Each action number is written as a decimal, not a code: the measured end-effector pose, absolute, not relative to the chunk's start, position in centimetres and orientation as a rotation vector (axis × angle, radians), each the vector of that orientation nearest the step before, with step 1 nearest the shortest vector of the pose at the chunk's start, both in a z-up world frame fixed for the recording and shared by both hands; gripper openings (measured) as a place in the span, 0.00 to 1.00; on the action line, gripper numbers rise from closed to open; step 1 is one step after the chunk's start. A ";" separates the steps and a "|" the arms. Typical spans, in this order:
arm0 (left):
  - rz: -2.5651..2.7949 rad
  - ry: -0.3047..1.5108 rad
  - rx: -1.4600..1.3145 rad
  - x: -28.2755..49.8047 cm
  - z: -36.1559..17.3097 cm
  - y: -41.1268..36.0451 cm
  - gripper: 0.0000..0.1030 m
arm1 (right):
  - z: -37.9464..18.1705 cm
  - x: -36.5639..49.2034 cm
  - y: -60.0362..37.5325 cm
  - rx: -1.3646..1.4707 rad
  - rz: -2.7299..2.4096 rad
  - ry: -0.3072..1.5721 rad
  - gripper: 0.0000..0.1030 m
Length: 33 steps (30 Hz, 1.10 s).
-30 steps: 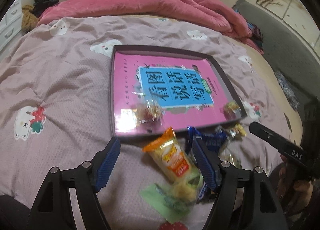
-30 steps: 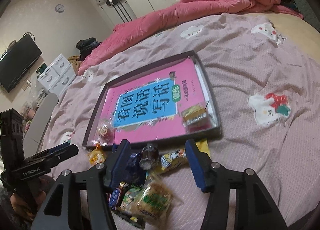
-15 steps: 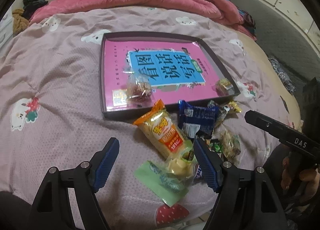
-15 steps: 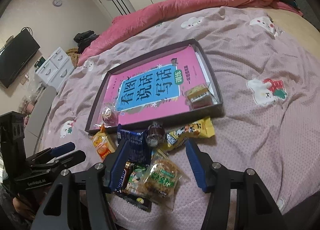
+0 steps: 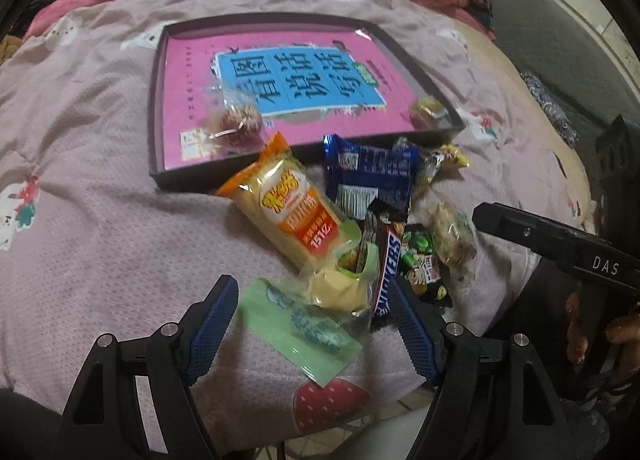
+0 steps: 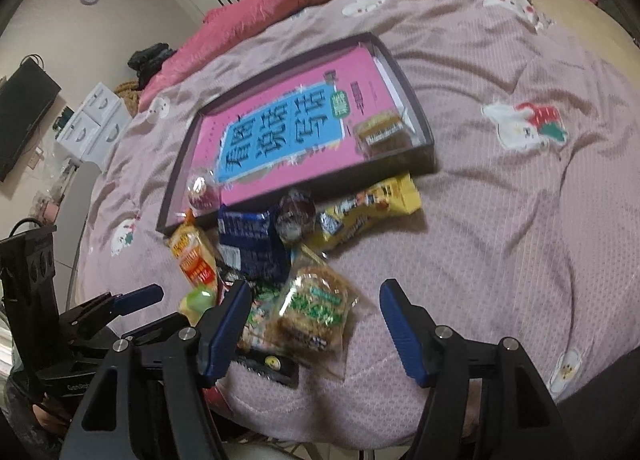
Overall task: Organize snacks
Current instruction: 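Move both tools back toward the remaining snack pile, then grasp light green packet with left tool while right tool grasps green-labelled clear bag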
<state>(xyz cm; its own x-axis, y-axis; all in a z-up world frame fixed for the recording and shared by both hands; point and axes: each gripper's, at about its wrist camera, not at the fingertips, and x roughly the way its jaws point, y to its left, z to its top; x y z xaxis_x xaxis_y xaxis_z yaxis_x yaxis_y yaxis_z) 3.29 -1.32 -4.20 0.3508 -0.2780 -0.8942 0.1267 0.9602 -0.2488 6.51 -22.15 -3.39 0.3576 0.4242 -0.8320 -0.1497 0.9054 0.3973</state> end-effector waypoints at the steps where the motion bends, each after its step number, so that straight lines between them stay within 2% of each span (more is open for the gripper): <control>1: -0.261 1.189 -0.146 3.3 -4.3 -1.3 0.76 | -3.6 6.5 -22.1 0.275 0.375 1.160 0.64; 16: -0.284 1.212 -0.194 4.0 -5.9 -1.1 0.75 | -7.0 7.5 -21.6 0.408 0.379 1.291 0.65; 20: -0.315 1.215 -0.220 4.1 -6.2 -1.3 0.64 | -7.4 7.8 -21.1 0.392 0.379 1.298 0.62; 23: -0.326 1.223 -0.219 4.3 -6.5 -1.6 0.62 | -7.5 7.9 -21.0 0.402 0.393 1.289 0.54; 28: -0.340 1.216 -0.220 4.3 -6.5 -1.9 0.55 | -7.4 7.9 -21.4 0.425 0.409 1.273 0.46; 33: -0.358 1.196 -0.216 4.2 -6.1 -2.0 0.48 | -6.7 7.5 -21.8 0.412 0.416 1.240 0.44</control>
<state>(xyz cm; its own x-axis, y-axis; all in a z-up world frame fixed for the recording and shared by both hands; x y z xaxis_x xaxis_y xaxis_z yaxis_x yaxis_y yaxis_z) 4.18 -2.00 -6.07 0.3199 -0.3820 -0.8670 0.1566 0.9239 -0.3492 7.54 -21.77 -6.68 0.2708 0.5150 -0.8133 -0.0796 0.8540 0.5142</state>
